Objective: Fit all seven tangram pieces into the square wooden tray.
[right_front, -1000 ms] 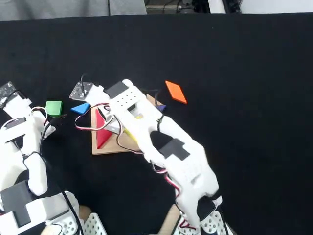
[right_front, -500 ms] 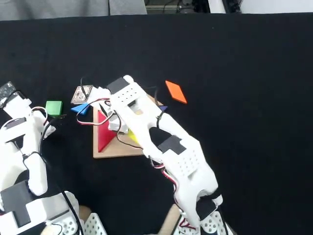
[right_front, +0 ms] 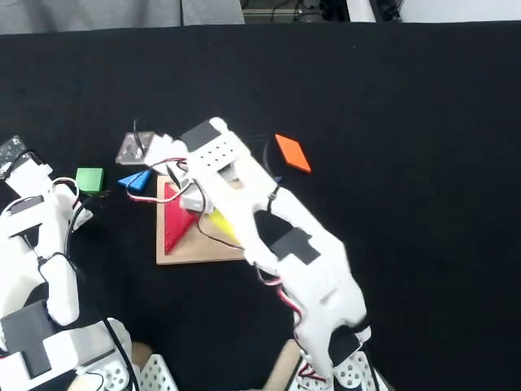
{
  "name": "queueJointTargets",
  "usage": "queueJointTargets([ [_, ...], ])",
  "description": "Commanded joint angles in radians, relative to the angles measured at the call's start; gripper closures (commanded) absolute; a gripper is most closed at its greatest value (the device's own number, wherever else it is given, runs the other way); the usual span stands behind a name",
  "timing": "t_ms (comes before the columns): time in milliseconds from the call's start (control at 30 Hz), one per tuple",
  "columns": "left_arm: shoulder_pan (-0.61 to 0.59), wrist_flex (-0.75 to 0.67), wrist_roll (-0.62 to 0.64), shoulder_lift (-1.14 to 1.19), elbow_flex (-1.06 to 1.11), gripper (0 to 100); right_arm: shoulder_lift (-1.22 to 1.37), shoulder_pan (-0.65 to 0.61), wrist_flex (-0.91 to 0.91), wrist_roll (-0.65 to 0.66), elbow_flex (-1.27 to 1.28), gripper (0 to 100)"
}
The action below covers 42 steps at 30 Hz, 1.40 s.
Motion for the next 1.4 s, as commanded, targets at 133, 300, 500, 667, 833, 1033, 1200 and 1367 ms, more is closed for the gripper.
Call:
queueJointTargets([
  [133, -0.004, -0.017, 0.008, -0.029, -0.016, 97, -0.252, 0.009, 0.084, -0.005, 0.061, 96.2],
  [300, -0.004, -0.017, 0.008, -0.029, -0.016, 97, -0.302, -0.051, 0.107, 0.008, 0.15, 96.2],
  [500, -0.004, -0.017, 0.008, -0.029, -0.016, 97, -0.364, 0.028, 0.061, -0.057, 0.168, 96.4],
  [667, -0.004, -0.017, 0.008, -0.029, -0.016, 97, -0.423, 0.265, 0.048, -0.209, 0.263, 98.8],
  [833, -0.002, -0.017, 0.008, -0.029, -0.018, 97, -0.427, 0.345, -0.112, -0.198, 0.506, 98.8],
  [1033, -0.002, -0.017, 0.008, -0.029, -0.016, 97, -0.421, 0.324, -0.226, -0.198, 0.622, 98.7],
  [1200, -0.004, -0.017, 0.008, -0.029, -0.016, 97, -0.421, 0.307, -0.227, -0.207, 0.624, 98.7],
  [1367, -0.004, -0.017, 0.008, -0.029, -0.016, 97, -0.364, 0.298, -0.229, -0.244, 0.615, 98.7],
])
